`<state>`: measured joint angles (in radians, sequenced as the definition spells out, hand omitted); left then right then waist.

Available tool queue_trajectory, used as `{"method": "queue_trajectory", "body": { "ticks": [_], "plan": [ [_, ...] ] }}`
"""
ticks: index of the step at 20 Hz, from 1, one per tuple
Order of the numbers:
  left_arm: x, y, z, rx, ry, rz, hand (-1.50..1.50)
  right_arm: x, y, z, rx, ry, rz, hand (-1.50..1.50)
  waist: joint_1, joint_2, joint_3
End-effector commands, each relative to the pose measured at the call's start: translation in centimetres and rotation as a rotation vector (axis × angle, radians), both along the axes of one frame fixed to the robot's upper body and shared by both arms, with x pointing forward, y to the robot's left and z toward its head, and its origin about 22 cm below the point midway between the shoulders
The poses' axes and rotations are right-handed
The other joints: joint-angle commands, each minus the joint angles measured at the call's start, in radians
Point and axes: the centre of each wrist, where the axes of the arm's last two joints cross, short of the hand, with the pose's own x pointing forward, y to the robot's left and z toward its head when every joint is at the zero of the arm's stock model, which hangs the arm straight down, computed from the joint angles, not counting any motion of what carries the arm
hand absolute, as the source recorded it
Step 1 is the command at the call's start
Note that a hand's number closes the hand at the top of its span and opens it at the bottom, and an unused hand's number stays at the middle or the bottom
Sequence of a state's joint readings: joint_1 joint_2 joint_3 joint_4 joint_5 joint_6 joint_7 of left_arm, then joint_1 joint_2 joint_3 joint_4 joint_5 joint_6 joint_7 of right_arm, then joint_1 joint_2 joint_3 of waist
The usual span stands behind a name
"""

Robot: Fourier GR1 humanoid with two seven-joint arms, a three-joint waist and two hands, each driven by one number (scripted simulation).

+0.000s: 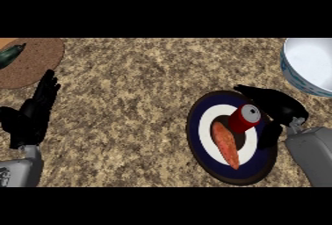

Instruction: Pick the can from the plate and place it in the bowl

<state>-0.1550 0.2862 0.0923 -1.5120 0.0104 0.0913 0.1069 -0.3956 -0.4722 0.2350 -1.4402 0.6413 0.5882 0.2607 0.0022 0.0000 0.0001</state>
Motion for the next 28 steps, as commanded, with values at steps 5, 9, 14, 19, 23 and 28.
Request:
{"method": "queue_trajectory", "body": {
  "ticks": [5, 9, 14, 19, 23, 28],
  "plan": [
    [-1.7, 1.1, -0.4, 0.012, -0.002, 0.001, 0.0, 0.3, 0.6, -1.6, -0.013, -0.008, -0.028, -1.5, 0.001, 0.0, 0.0],
    [0.8, 0.3, 0.5, 0.001, -0.001, 0.004, 0.0, 0.8, 1.2, -2.3, 0.011, 0.064, -0.021, 1.5, -0.002, 0.0, 0.0],
    [0.0, -0.3, 0.9, -0.011, 0.007, 0.008, 0.0, 1.8, 0.9, -5.0, 0.038, 0.051, 0.07, 1.5, 0.003, 0.001, 0.0],
    [-1.3, -0.5, -0.7, 0.004, 0.007, 0.003, 0.0, 3.5, 2.0, -4.7, 0.079, 0.012, 0.062, 1.5, 0.004, 0.001, 0.0],
    [-0.1, -0.1, 0.7, 0.009, 0.001, 0.004, 0.0, 2.6, 1.2, -5.7, 0.091, -0.067, 0.024, 1.5, 0.001, 0.001, 0.0],
    [-0.5, -0.6, 0.9, 0.009, -0.002, -0.009, 0.0, 5.5, 0.6, -3.7, 0.012, -0.152, -0.208, 1.5, 0.021, 0.004, 0.001]
  ]
}}
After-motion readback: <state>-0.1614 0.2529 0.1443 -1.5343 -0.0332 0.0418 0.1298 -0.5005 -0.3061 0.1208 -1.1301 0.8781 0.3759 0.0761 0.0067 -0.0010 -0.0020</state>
